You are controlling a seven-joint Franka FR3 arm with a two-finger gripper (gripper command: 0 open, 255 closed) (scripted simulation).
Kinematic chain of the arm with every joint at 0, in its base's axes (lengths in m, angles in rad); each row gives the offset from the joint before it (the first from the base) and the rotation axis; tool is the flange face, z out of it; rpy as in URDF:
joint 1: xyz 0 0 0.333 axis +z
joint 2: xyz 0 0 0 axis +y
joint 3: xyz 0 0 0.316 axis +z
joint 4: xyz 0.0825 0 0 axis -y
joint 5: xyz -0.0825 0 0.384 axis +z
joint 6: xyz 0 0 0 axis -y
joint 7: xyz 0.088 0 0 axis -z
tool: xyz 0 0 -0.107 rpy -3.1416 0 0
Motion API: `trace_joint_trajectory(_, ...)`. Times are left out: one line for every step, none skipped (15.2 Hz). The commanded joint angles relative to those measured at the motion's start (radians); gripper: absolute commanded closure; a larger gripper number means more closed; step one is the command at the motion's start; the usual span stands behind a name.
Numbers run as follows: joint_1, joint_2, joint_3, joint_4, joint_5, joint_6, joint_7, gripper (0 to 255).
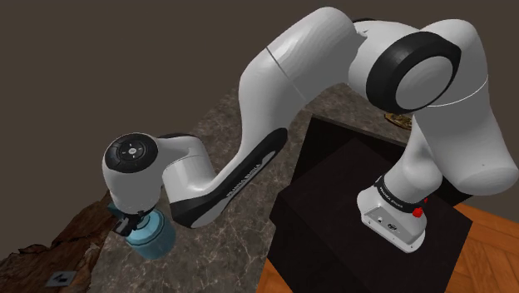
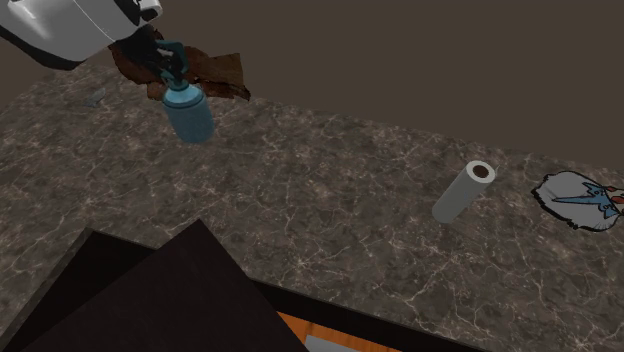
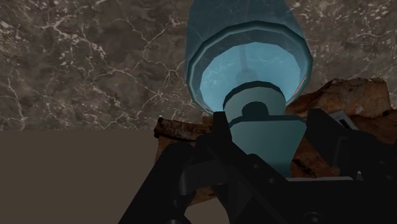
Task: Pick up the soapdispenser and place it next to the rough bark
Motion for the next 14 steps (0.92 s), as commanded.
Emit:
trace_joint_trajectory(0.002, 0.012, -0.005, 0.003, -0.005, 0.011, 0.004, 255)
trace_joint_trajectory(0.002, 0.012, -0.005, 0.004, -0.005, 0.011, 0.004, 255)
trace_joint_trajectory(0.002, 0.012, -0.005, 0.004, -0.005, 0.011, 0.004, 255)
trace_joint_trajectory(0.002, 0.012, -0.005, 0.004, -0.005, 0.011, 0.004, 255)
trace_joint_trajectory(0.002, 0.012, -0.005, 0.004, -0.005, 0.011, 0.004, 255)
trace_joint_trajectory(0.002, 0.012, -0.005, 0.004, -0.005, 0.011, 0.004, 255)
trace_joint_trajectory(0.002, 0.012, -0.005, 0.004, -0.005, 0.011, 0.004, 255)
trace_joint_trajectory(0.002, 0.012, -0.005, 0.004, -0.005, 0.011, 0.004, 255)
trace_joint_trajectory(0.002, 0.013, -0.005, 0.004, -0.005, 0.011, 0.003, 0)
trace_joint_trajectory(0.002, 0.013, -0.005, 0.004, -0.005, 0.011, 0.003, 0)
trace_joint_trajectory(0.002, 0.013, -0.005, 0.004, -0.005, 0.011, 0.003, 0)
trace_joint_trajectory(0.002, 0.013, -0.005, 0.004, -0.005, 0.011, 0.003, 0)
trace_joint_trajectory(0.002, 0.013, -0.005, 0.004, -0.005, 0.011, 0.003, 0)
trace_joint_trajectory(0.002, 0.012, -0.005, 0.004, -0.005, 0.011, 0.004, 0)
